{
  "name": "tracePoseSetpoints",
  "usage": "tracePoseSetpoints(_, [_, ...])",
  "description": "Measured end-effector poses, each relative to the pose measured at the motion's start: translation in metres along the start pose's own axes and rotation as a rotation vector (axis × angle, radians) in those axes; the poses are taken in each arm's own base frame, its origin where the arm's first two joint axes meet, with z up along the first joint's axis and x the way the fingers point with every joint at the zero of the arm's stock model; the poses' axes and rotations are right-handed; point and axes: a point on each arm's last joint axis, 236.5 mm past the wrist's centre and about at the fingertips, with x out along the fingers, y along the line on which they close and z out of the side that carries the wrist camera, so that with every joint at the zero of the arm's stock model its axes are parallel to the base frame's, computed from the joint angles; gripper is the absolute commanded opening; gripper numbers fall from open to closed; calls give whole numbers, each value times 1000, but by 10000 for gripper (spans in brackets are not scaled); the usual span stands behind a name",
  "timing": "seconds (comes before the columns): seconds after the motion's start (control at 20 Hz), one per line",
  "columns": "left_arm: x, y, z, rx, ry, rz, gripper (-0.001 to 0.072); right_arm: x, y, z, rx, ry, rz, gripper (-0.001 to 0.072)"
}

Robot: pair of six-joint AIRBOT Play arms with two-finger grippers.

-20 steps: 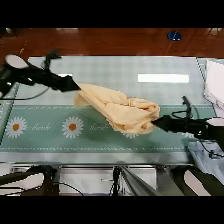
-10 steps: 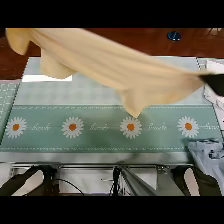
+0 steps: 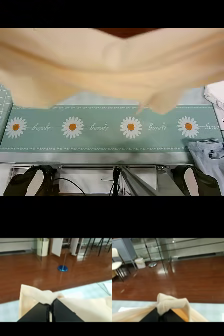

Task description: Fold the shirts.

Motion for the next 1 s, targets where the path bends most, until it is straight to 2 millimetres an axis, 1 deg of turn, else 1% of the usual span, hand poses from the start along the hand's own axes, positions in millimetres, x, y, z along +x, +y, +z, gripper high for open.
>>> tracePoseSetpoints(0.05, [-11, -9, -13, -8, 40, 4, 22, -7, 3, -5, -12, 34, -17, 25])
tracePoseSetpoints(0.1, [-19, -12, -26, -21, 88, 15, 22, -15, 4, -13, -27, 81, -43, 25])
tracePoseSetpoints(0.15, [-27, -12, -45, -38, 157, 39, 22, -22, 2, -23, -35, 133, -71, 25])
tracePoseSetpoints(0.25, [-39, -12, -72, -79, 242, 76, 22, -33, -10, -51, -30, 266, -135, 24])
tracePoseSetpoints(0.35, [-44, -11, -102, -138, 331, 90, 21, -41, -18, -78, -14, 386, -164, 24])
tracePoseSetpoints(0.4, [-43, -8, -117, -172, 372, 96, 21, -42, -22, -90, -1, 437, -167, 24])
tracePoseSetpoints(0.5, [-36, 1, -161, -258, 489, 102, 21, -38, -34, -122, 48, 557, -170, 24])
tracePoseSetpoints(0.6, [-25, 9, -215, -357, 620, 84, 21, -29, -47, -164, 116, 701, -149, 24])
tracePoseSetpoints(0.65, [-16, 13, -242, -417, 673, 71, 21, -23, -53, -185, 151, 767, -139, 24])
tracePoseSetpoints(0.75, [8, 19, -286, -521, 730, 21, 21, -7, -69, -228, 213, 886, -130, 24])
tracePoseSetpoints(0.85, [34, 29, -327, -602, 757, -9, 22, 16, -86, -265, 250, 961, -139, 25])
tracePoseSetpoints(0.9, [46, 33, -345, -633, 767, -19, 22, 33, -95, -280, 260, 978, -142, 24])
tracePoseSetpoints(1.0, [68, 46, -378, -678, 779, -19, 23, 68, -109, -301, 259, 984, -139, 25])
